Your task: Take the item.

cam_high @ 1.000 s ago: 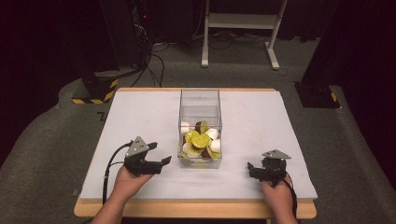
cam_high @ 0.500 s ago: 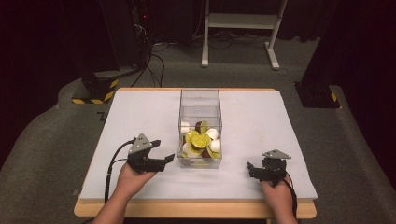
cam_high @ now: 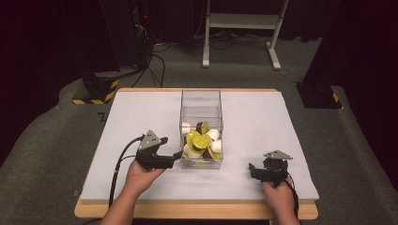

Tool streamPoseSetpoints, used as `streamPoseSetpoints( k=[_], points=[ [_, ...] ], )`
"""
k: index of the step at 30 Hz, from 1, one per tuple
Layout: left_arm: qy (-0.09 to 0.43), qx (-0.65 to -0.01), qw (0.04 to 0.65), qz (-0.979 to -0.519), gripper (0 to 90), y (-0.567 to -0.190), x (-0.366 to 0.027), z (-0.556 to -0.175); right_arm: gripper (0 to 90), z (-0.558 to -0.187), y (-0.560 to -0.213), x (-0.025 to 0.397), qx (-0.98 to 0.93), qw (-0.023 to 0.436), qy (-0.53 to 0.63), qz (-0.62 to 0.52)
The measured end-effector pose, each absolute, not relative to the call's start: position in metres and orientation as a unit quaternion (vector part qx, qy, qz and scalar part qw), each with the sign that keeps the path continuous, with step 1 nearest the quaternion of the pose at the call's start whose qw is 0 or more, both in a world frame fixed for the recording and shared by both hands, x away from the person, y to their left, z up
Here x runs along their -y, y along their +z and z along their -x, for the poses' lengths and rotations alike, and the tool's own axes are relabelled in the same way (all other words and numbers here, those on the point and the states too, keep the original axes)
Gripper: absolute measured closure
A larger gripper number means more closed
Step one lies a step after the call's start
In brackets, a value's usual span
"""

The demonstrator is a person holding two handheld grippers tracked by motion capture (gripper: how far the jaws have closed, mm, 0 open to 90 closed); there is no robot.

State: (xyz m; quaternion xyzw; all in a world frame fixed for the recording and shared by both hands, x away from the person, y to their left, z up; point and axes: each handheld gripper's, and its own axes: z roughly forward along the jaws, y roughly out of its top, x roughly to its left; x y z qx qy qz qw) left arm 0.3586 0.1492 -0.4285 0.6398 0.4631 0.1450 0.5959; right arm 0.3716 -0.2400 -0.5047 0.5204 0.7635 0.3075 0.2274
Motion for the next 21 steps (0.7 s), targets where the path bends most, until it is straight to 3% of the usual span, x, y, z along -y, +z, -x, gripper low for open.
streamPoseSetpoints(
  k=[8,21],
  points=[
    [0.14,-0.465,0.608,-0.628,19.9,-0.423,-0.147,-0.36,10.9,-0.371,-0.505,0.24,-0.763,0.228,0.307,-0.521],
    [0.126,-0.444,0.61,-0.644,20.3,-0.415,-0.128,-0.365,11.0,-0.371,-0.505,0.24,-0.763,0.228,0.307,-0.521]
  ],
)
